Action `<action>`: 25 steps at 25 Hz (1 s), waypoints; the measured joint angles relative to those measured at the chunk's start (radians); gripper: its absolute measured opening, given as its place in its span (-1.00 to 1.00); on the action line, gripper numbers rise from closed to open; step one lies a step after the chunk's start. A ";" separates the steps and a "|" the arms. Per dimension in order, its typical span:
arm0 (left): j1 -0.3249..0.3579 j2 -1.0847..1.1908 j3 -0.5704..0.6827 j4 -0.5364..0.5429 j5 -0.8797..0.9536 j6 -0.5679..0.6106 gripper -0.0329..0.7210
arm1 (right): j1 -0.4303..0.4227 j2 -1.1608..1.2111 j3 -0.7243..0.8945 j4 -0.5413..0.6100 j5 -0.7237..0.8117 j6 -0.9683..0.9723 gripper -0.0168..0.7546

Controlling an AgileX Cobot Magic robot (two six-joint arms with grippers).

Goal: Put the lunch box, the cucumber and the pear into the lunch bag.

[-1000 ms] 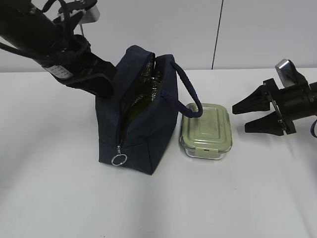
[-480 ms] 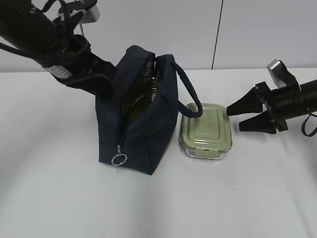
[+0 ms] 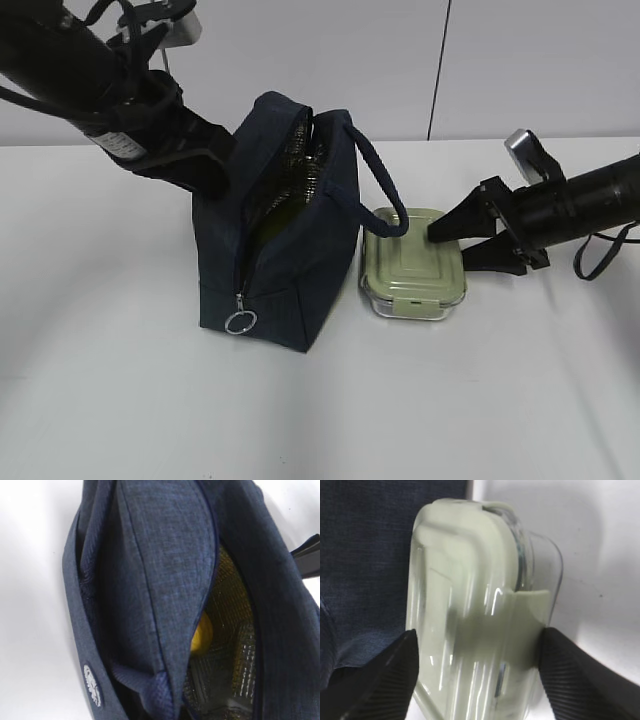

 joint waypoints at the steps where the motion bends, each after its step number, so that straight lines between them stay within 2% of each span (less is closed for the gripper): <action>1: 0.000 0.000 0.000 0.000 0.000 0.000 -0.91 | 0.002 0.004 -0.002 0.000 0.000 0.000 0.53; 10: 0.000 0.000 0.000 0.001 0.000 0.000 -0.91 | 0.010 0.031 -0.002 -0.023 -0.009 -0.014 0.49; 12: 0.000 0.000 0.000 0.001 0.000 0.000 -0.91 | 0.010 0.031 -0.002 -0.030 -0.007 -0.014 0.34; 13: 0.000 0.000 0.000 0.001 0.000 0.000 -0.91 | 0.010 0.031 -0.003 -0.031 0.001 -0.014 0.15; 15: 0.000 0.000 0.000 0.001 0.000 0.000 -0.91 | 0.010 0.031 -0.004 -0.032 0.010 -0.009 -0.05; 16: 0.000 0.000 0.000 0.001 0.000 0.000 -0.91 | 0.010 0.031 -0.004 -0.033 0.012 -0.006 -0.09; 22: 0.000 0.000 0.000 0.001 0.000 0.000 -0.91 | 0.010 0.029 -0.004 -0.044 0.016 -0.004 -0.09; 25: 0.000 0.000 0.000 0.001 0.000 0.000 -0.91 | -0.003 0.008 -0.004 -0.086 0.016 0.011 -0.09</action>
